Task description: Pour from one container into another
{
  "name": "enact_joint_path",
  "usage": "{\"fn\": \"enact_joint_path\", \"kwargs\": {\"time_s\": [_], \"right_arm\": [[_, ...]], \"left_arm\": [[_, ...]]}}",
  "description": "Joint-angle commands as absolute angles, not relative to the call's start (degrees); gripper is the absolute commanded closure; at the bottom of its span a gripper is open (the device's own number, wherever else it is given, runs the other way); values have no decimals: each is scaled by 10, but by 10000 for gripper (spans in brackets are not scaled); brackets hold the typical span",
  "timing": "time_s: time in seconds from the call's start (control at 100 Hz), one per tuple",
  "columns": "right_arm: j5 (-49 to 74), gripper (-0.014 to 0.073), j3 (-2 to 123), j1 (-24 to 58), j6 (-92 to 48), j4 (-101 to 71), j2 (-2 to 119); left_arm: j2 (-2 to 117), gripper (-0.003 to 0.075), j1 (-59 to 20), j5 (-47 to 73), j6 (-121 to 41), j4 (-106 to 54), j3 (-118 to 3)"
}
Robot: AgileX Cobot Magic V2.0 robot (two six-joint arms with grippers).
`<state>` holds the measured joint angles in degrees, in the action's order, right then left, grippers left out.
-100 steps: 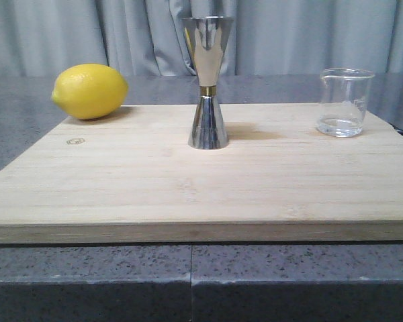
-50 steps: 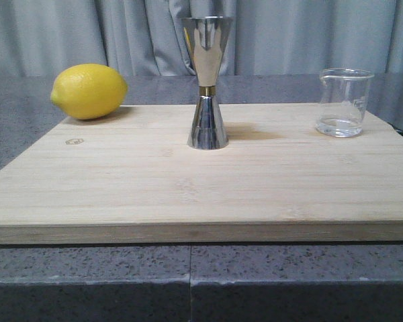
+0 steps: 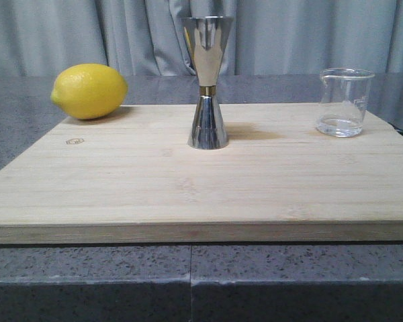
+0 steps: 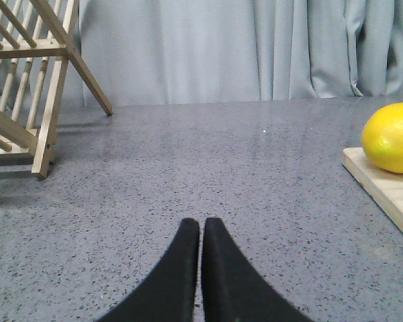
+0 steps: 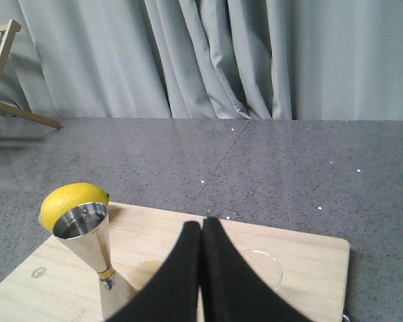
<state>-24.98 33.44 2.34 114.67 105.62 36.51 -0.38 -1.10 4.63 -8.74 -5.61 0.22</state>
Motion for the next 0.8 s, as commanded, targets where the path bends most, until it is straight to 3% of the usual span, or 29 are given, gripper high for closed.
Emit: {"fn": "enact_joint_path", "kwargs": {"time_s": [0.0, 0.39, 0.49, 0.61, 0.79], "right_arm": [[-231, 665, 348, 20, 1146, 1065, 364], [-181, 665, 341, 20, 1095, 1032, 356], [-166, 665, 309, 20, 768, 786, 338], [-153, 665, 243, 20, 339, 346, 294], [-11, 665, 172, 20, 113, 151, 155]], "left_arm": [[-16, 739, -9, 0, -80, -57, 18], [-16, 739, -9, 0, -80, -57, 18], [-16, 739, -9, 0, -80, -57, 18], [-16, 739, -9, 0, -80, -57, 18], [-16, 739, -9, 0, -80, -57, 18]]}}
